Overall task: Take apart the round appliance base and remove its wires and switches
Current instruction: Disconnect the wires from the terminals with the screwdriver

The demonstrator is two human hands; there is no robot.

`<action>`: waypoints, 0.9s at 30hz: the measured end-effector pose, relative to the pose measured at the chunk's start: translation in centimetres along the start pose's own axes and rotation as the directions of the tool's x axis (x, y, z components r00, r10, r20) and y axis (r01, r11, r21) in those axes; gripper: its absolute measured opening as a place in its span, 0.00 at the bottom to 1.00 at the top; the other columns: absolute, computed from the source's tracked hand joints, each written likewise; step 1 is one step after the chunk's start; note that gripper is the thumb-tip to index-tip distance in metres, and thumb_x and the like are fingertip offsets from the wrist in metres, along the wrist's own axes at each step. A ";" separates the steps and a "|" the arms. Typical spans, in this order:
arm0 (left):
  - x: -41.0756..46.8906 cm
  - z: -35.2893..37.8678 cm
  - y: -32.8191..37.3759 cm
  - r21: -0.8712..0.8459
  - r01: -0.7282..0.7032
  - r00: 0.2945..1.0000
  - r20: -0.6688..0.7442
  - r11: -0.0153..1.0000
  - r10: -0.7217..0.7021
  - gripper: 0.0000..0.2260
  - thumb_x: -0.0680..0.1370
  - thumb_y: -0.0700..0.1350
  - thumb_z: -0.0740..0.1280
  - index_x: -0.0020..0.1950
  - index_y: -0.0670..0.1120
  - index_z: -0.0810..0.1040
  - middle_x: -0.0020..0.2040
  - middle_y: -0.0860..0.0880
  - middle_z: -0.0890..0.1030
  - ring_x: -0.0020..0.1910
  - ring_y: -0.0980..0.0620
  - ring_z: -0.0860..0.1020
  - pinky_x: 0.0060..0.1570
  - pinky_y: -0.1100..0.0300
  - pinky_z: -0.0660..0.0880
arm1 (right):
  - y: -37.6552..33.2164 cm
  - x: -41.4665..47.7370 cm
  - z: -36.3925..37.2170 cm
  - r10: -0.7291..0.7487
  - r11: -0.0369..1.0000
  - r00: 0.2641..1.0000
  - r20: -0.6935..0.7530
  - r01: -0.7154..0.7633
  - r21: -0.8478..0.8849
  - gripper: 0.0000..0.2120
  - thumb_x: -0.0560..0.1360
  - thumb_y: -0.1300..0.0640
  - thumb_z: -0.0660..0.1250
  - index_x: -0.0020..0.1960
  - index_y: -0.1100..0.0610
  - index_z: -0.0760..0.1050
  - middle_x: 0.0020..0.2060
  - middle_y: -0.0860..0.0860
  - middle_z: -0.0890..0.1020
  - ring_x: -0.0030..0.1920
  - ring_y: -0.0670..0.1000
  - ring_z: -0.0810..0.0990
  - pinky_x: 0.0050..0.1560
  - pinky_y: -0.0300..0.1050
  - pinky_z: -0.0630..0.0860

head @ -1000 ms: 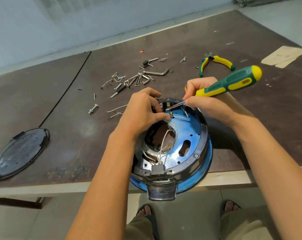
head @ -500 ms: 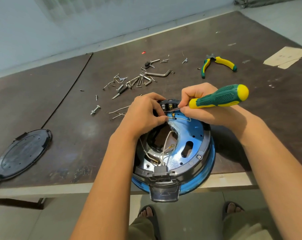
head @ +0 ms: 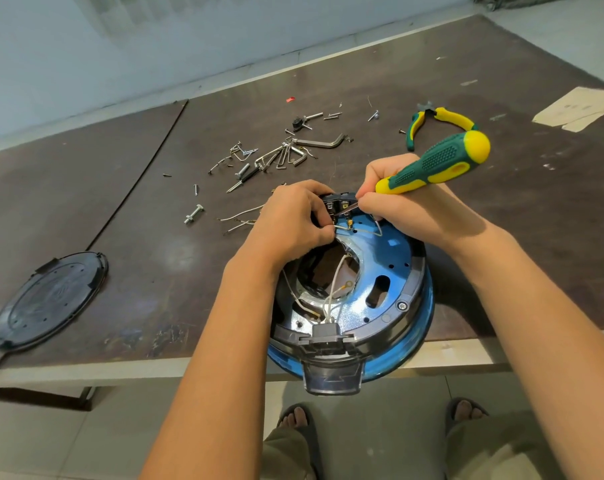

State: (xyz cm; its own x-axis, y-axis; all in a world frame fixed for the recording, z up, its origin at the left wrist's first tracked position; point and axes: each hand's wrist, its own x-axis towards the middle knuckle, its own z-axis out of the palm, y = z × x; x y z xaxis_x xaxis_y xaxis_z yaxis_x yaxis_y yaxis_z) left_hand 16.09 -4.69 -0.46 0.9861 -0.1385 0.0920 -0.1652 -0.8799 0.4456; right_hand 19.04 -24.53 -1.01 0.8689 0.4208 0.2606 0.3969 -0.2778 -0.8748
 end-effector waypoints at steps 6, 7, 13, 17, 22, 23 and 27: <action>0.0 0.1 0.1 -0.009 0.018 1.000 -0.013 1.000 -0.018 0.04 0.67 0.41 0.75 0.33 0.49 0.84 0.55 0.61 0.78 0.52 0.53 0.79 0.55 0.49 0.76 | 0.3 0.0 0.4 0.041 0.999 0.998 -0.056 -0.039 0.032 0.10 0.72 0.63 0.70 0.33 0.57 0.75 0.25 0.45 0.76 0.30 0.44 0.74 0.34 0.42 0.71; 0.1 0.1 0.1 -0.010 0.023 1.000 -0.008 1.000 -0.023 0.04 0.67 0.41 0.75 0.33 0.49 0.84 0.55 0.61 0.78 0.53 0.53 0.79 0.55 0.49 0.77 | 0.2 0.0 0.4 0.048 0.998 0.997 -0.060 -0.046 0.036 0.11 0.72 0.63 0.70 0.33 0.56 0.74 0.24 0.44 0.75 0.30 0.43 0.73 0.34 0.42 0.71; 0.2 0.2 -0.2 -0.023 0.036 0.999 0.001 0.999 -0.036 0.05 0.68 0.41 0.75 0.33 0.50 0.84 0.58 0.59 0.78 0.54 0.53 0.78 0.55 0.48 0.77 | 0.5 0.4 0.4 0.090 0.995 0.992 -0.087 -0.086 0.045 0.09 0.71 0.59 0.70 0.34 0.60 0.74 0.26 0.46 0.74 0.33 0.48 0.74 0.37 0.48 0.71; 0.2 0.0 0.1 -0.032 0.036 0.999 0.001 0.999 -0.036 0.05 0.69 0.42 0.77 0.33 0.49 0.84 0.58 0.59 0.78 0.53 0.55 0.78 0.55 0.48 0.77 | 0.2 0.4 0.4 0.127 0.990 0.987 -0.098 -0.120 0.070 0.11 0.70 0.59 0.71 0.34 0.61 0.71 0.26 0.47 0.73 0.32 0.48 0.72 0.37 0.48 0.69; 0.1 0.0 0.2 -0.021 0.029 1.000 -0.003 0.999 -0.029 0.05 0.69 0.45 0.78 0.34 0.49 0.85 0.58 0.58 0.77 0.54 0.55 0.77 0.55 0.48 0.77 | -0.4 0.4 0.6 0.168 0.984 0.979 -0.114 -0.160 0.076 0.13 0.70 0.60 0.70 0.31 0.55 0.69 0.25 0.46 0.70 0.31 0.48 0.70 0.35 0.45 0.66; 0.1 0.0 0.2 -0.018 0.029 1.000 -0.006 0.999 -0.029 0.05 0.69 0.45 0.78 0.35 0.49 0.85 0.58 0.58 0.78 0.54 0.55 0.77 0.55 0.49 0.77 | -0.5 0.4 0.7 0.181 0.982 0.976 -0.119 -0.172 0.079 0.13 0.69 0.61 0.69 0.31 0.55 0.68 0.25 0.46 0.69 0.31 0.48 0.70 0.35 0.44 0.66; 0.2 0.0 0.4 -0.024 0.036 0.999 -0.005 0.999 -0.036 0.04 0.69 0.44 0.78 0.35 0.49 0.85 0.58 0.56 0.78 0.54 0.55 0.77 0.56 0.50 0.77 | -1.0 0.4 0.9 0.205 0.976 0.969 -0.142 -0.190 0.109 0.11 0.68 0.63 0.68 0.32 0.56 0.67 0.26 0.49 0.67 0.31 0.50 0.67 0.35 0.45 0.65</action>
State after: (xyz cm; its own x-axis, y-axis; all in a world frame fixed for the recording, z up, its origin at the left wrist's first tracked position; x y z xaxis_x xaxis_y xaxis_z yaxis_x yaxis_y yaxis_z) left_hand 16.22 -5.04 -0.27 0.9912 -0.1046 0.0807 -0.1304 -0.8730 0.4700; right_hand 18.74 -23.28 -0.45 0.9647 0.2284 0.1312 0.1897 -0.2571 -0.9476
